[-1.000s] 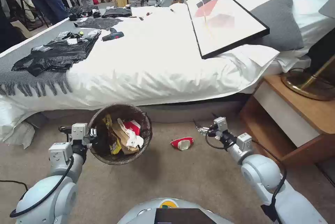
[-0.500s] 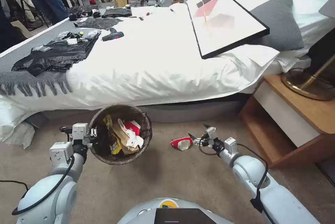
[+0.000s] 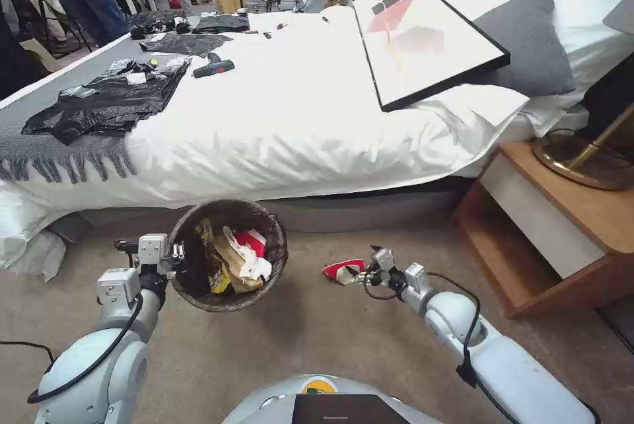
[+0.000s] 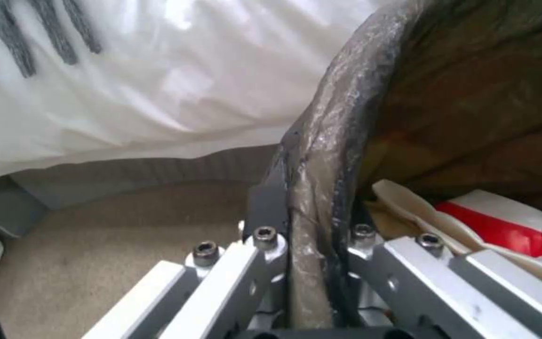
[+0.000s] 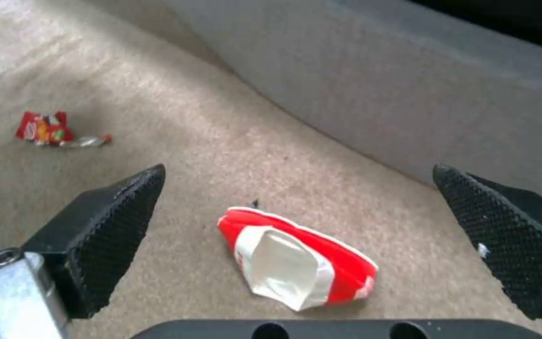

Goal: Pick up the trash bin, then pick up the garbage from the floor and place it into the trash bin.

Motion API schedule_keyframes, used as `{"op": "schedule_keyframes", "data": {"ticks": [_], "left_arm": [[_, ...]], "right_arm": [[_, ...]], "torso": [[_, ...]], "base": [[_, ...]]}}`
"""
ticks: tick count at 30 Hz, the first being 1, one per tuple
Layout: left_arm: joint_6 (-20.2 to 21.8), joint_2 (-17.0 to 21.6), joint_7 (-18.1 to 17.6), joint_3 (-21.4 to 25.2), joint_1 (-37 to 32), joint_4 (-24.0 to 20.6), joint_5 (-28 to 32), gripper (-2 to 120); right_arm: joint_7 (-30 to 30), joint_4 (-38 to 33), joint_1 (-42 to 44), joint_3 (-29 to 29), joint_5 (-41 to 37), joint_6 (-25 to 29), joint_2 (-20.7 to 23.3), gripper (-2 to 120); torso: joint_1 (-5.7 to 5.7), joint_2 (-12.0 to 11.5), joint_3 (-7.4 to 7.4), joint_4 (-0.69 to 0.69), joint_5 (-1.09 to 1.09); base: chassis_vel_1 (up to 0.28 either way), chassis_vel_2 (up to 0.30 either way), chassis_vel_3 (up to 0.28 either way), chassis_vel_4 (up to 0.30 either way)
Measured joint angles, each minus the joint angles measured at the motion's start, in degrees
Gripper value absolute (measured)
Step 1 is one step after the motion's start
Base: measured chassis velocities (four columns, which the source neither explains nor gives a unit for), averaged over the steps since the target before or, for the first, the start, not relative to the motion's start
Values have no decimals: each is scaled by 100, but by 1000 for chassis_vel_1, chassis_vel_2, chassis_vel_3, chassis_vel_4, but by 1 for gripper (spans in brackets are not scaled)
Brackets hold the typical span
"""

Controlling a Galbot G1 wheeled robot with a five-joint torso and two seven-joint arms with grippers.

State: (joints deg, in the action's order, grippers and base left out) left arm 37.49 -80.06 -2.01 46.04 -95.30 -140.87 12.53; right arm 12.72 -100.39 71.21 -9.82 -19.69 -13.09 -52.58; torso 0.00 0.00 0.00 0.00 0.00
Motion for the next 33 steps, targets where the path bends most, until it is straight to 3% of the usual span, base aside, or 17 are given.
{"op": "schedule_keyframes", "data": {"ticks": [13, 33], "left_arm": [[-10, -9, 6, 10, 9, 36, -4, 4], [-25, -15, 6, -68, 37, 145, -62, 4]], "right_arm": [[946, 1161, -944, 500, 96, 302, 8, 100], [1406, 2413, -1437, 792, 562, 667, -342, 100]], "torso": [[0, 0, 0, 0, -1], [0, 0, 0, 0, 0]], "base": [[0, 0, 0, 0], [0, 0, 0, 0]]}}
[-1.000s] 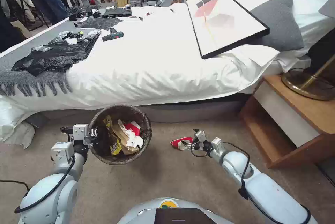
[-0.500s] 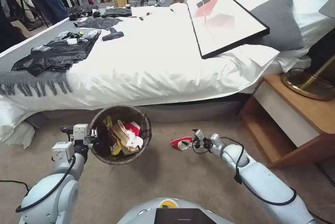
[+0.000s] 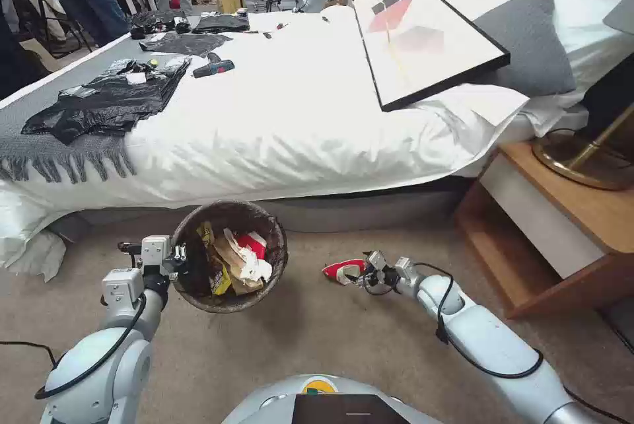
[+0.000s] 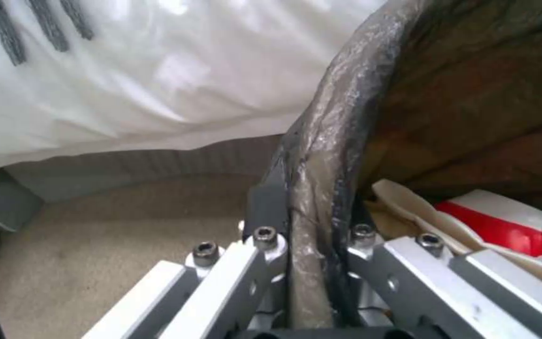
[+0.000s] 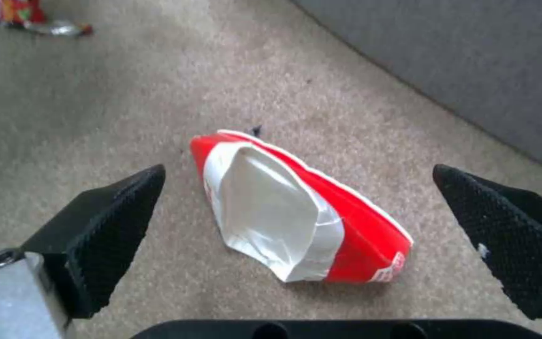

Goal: Pick up the trash bin, then pick up the garbage from the floor and place it into the trash bin.

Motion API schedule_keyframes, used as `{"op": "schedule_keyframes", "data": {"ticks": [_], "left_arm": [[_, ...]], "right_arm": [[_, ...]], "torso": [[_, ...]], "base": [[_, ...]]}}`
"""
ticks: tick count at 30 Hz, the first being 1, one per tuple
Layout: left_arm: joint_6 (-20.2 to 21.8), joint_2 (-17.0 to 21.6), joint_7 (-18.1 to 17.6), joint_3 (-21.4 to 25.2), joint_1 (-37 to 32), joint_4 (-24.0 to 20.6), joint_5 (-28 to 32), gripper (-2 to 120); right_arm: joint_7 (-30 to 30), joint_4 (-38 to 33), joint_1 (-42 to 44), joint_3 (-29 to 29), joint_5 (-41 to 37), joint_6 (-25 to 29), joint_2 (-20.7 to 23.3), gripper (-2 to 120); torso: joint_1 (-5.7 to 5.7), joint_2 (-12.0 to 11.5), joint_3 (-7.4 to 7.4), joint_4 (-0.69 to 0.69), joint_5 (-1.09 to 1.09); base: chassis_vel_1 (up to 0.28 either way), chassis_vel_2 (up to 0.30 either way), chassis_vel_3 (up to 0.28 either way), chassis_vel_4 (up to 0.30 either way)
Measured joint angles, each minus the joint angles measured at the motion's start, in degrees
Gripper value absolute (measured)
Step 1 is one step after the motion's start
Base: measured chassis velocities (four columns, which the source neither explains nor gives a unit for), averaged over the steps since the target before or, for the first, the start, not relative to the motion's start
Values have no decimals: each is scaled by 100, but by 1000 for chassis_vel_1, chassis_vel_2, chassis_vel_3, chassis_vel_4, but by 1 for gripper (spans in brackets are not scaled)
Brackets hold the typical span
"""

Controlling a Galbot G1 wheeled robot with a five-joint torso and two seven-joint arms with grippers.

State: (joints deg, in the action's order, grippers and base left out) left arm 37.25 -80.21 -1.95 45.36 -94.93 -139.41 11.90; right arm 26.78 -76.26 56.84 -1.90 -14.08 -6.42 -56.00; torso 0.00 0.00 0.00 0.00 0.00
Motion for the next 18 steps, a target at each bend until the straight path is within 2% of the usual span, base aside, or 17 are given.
{"op": "schedule_keyframes", "data": {"ticks": [18], "left_arm": [[-2, 43, 1, -7, 26, 89, 2, 4]], "right_arm": [[233, 1528, -560, 272, 548, 446, -733, 100]], "torso": [[0, 0, 0, -1, 0]], "base": [[0, 0, 0, 0]]}}
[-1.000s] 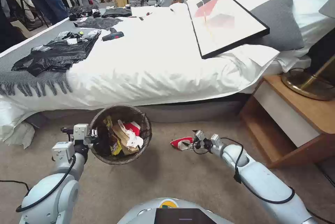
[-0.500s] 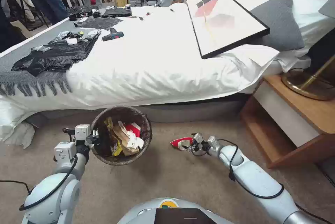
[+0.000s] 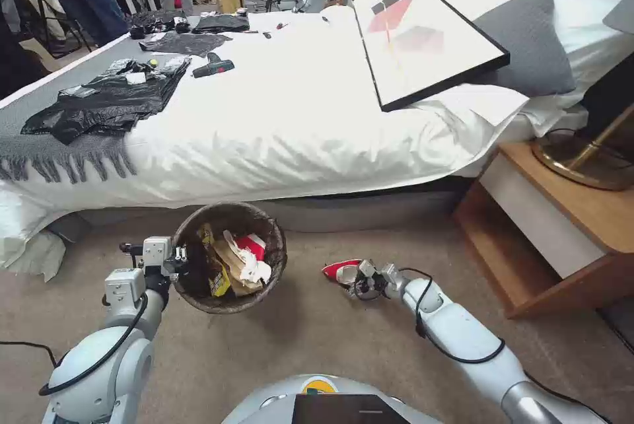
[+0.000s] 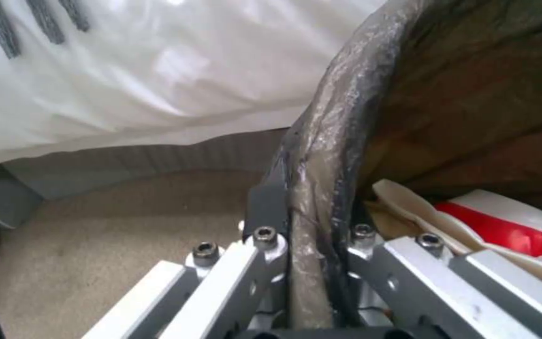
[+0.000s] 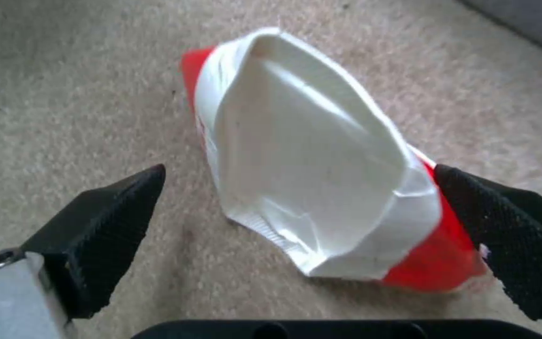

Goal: Pick up the trash bin, then pick up the garbage from the floor and place it into the trash bin.

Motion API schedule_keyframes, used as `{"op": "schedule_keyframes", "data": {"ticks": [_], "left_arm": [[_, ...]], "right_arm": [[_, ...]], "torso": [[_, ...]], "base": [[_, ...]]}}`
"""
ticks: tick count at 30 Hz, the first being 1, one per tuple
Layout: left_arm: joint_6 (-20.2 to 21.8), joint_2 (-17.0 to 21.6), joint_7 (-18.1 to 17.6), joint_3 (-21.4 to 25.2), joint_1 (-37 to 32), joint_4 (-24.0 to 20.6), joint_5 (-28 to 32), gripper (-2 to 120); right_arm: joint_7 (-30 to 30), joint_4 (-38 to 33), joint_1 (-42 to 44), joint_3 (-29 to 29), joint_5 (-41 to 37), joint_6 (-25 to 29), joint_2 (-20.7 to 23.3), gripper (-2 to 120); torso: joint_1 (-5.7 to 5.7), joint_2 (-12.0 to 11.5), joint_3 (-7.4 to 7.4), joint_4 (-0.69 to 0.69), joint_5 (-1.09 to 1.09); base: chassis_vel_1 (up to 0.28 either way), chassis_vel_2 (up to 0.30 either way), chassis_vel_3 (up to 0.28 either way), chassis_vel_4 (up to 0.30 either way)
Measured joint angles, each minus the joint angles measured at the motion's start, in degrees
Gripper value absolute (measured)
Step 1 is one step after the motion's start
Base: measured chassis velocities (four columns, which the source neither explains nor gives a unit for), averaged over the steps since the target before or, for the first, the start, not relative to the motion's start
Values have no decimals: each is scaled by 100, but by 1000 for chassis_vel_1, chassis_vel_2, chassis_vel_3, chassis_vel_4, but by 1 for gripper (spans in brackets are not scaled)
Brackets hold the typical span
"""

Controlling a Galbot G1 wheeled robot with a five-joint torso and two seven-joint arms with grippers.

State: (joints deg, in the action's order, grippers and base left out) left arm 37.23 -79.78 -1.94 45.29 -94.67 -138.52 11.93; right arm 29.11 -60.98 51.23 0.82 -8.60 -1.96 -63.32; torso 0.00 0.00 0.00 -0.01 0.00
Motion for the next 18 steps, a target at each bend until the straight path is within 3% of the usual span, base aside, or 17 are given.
{"op": "schedule_keyframes", "data": {"ticks": [5, 18], "left_arm": [[0, 9, 1, -4, 5, 9, 4, 4], [0, 25, 9, -21, 30, 38, 9, 4]], "right_arm": [[66, 333, -182, 30, 148, 145, -172, 100], [87, 364, -341, 105, 182, 152, -149, 100]], "torso": [[0, 0, 0, 2, 1], [0, 0, 0, 0, 0]], "base": [[0, 0, 0, 0], [0, 0, 0, 0]]}}
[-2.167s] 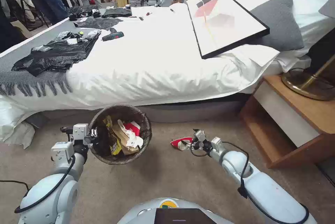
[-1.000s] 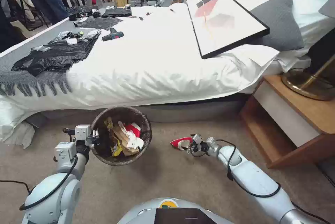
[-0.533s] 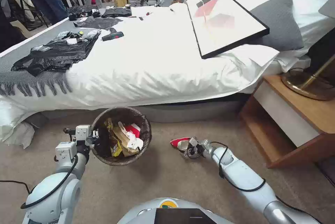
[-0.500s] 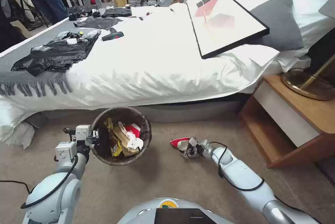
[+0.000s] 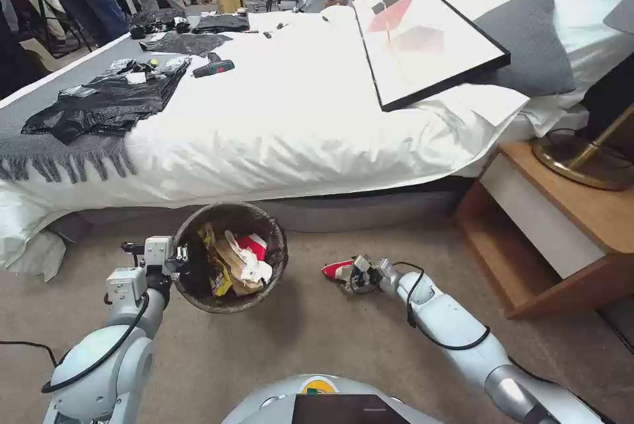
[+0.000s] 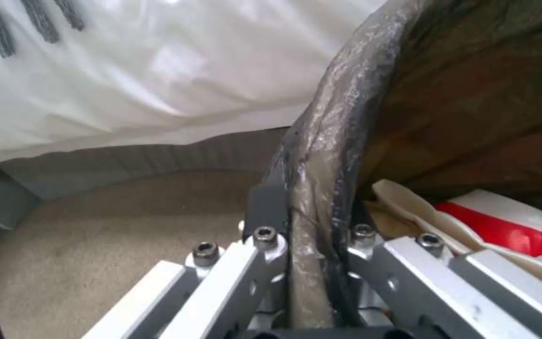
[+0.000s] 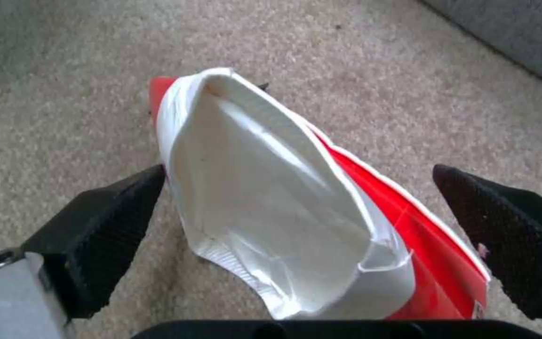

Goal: Pick up the trash bin, then pick up the garbage from the floor and place it into the trash bin.

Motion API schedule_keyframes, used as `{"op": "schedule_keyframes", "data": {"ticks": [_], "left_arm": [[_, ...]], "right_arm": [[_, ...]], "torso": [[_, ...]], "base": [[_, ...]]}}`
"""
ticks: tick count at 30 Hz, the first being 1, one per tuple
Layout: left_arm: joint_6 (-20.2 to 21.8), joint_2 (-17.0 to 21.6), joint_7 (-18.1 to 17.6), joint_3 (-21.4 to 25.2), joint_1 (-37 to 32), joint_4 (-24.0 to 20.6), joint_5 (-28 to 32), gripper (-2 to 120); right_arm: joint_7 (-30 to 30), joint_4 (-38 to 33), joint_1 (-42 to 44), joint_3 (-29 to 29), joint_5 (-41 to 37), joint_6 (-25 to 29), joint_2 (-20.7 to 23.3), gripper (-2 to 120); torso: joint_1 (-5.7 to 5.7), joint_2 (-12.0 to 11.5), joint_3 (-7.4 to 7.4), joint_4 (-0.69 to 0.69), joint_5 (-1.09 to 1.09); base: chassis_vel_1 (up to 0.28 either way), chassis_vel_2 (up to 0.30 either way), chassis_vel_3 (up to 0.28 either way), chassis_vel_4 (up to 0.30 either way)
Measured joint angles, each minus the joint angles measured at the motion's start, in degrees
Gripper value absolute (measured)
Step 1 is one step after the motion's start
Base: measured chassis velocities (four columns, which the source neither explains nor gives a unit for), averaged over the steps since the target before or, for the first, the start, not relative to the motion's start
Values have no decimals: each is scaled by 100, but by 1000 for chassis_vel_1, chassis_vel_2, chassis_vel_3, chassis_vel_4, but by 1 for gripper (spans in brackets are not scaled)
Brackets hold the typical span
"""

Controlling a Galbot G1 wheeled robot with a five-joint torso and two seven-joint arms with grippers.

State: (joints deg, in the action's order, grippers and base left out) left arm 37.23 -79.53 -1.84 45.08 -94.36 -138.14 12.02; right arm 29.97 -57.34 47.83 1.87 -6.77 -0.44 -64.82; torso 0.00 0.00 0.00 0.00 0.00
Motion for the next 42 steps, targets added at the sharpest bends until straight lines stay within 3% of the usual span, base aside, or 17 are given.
{"op": "schedule_keyframes", "data": {"ticks": [3, 8, 28, 32, 42], "left_arm": [[0, 4, 1, 3, 2, 1, 2, 4], [0, 9, 2, 11, 8, 10, 6, 4], [-2, 22, -5, 0, 25, 37, 6, 4], [-2, 19, -7, 0, 28, 37, 6, 4], [-6, 6, -12, -4, 38, 37, 5, 4]], "right_arm": [[19, 23, -16, 21, 20, 0, -10, 100], [34, 72, -35, 55, 38, -12, -85, 84], [47, 107, 0, 31, 64, -25, -114, 10], [42, 105, 2, 34, 62, -25, -112, 0], [-71, 46, 22, -51, 59, -23, -88, 0]], "torso": [[0, 0, 0, 0, 0], [0, 0, 0, 1, 0], [0, 0, 0, 1, -1], [0, 0, 0, 1, -1], [0, 0, 0, 0, -1]], "base": [[0, 0, 0, 0], [0, 0, 0, 0], [0, 0, 0, 0], [0, 0, 0, 0], [0, 0, 0, 0]]}}
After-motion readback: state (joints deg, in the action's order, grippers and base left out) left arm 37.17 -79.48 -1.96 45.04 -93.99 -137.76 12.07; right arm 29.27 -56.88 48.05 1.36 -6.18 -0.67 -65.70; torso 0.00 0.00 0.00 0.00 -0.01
